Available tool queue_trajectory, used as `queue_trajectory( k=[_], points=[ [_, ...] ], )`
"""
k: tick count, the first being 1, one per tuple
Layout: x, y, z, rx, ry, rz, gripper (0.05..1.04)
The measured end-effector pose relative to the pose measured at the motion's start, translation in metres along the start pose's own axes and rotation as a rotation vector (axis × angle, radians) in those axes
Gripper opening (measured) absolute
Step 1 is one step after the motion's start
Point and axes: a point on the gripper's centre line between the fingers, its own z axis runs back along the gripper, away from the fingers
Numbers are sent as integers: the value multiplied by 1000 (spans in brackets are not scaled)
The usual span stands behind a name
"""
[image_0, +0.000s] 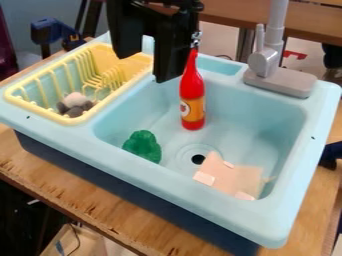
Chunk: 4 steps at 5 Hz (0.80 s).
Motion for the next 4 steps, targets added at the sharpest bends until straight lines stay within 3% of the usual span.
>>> queue_trajectory(
  k=[1,2,4],
  points=[
    [0,-1,-7,-4,29,-3,1001],
    [7,-9,-14,-54,27,0,1001],
    [19,-13,-33,-70,-24,83,1001]
  ],
)
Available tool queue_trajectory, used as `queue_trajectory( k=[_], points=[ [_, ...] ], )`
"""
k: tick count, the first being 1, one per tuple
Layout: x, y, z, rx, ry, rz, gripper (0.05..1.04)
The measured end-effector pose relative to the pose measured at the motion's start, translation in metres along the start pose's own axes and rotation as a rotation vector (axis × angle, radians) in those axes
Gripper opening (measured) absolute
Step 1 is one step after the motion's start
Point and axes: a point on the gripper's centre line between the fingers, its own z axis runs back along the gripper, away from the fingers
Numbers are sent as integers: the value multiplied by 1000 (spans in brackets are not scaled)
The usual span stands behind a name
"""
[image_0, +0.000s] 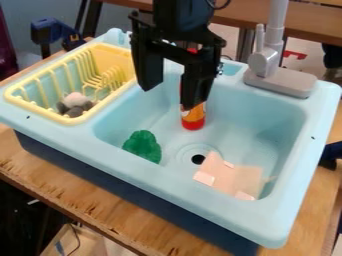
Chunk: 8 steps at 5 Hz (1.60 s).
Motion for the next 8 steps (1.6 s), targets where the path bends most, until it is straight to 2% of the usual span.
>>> queue_trajectory(
  k=[1,2,4,5,6,8],
  points=[
    [7,-10,-10,-5,-39,59,1001],
    [13,-24,-24,1,-14,56,1001],
    [20,-32,-57,-17,71,91,1001],
    [14,-38,-74,-44,173,78,1001],
    [10,-42,-84,-56,219,81,1001],
    [12,-57,-97,-89,231,64,1001]
  ],
)
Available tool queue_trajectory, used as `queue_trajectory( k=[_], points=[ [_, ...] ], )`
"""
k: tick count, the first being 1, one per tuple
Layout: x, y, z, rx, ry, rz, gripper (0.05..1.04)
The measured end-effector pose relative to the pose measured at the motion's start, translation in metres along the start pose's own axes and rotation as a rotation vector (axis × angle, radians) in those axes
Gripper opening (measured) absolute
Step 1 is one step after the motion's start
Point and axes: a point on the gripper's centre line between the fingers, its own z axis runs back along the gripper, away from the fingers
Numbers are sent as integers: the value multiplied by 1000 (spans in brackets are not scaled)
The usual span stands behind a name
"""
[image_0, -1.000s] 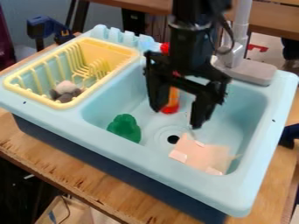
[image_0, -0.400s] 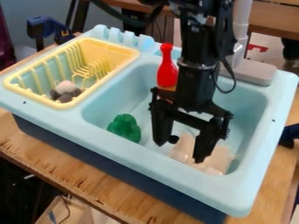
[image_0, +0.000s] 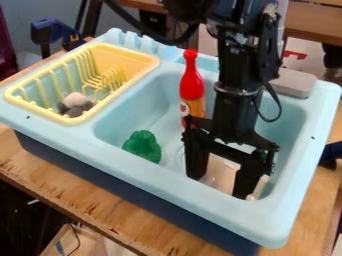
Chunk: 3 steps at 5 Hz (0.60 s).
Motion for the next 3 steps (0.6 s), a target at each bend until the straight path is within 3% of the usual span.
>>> queue_trajectory(
  k=[2,3],
  points=[
    [4,-2,-11,-9,20,16,1001],
    [16,-1,-8,38,-13,-5,1001]
  ],
)
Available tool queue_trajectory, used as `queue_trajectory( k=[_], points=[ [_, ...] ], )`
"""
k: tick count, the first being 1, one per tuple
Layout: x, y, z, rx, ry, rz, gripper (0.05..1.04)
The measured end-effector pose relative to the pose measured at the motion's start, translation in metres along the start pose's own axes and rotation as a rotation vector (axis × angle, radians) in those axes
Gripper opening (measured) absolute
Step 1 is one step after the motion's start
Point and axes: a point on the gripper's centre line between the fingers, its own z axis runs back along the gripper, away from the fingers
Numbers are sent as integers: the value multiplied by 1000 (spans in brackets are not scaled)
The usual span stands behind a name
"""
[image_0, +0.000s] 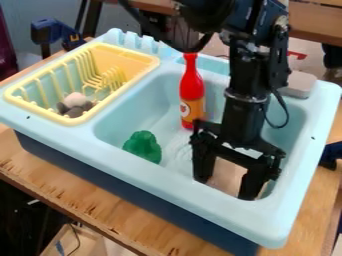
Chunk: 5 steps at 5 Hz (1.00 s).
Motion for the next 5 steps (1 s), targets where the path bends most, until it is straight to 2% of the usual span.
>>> queue_trajectory(
  k=[1,2,3,4,5],
  points=[
    [29,7,16,75,-173,-65,1001],
    [36,-6,38,15,-421,-339,1001],
    [31,-7,46,-27,-565,-440,1001],
    [32,-2,51,-27,-583,-438,1001],
    [16,11,62,22,-539,-354,1001]
  ],
)
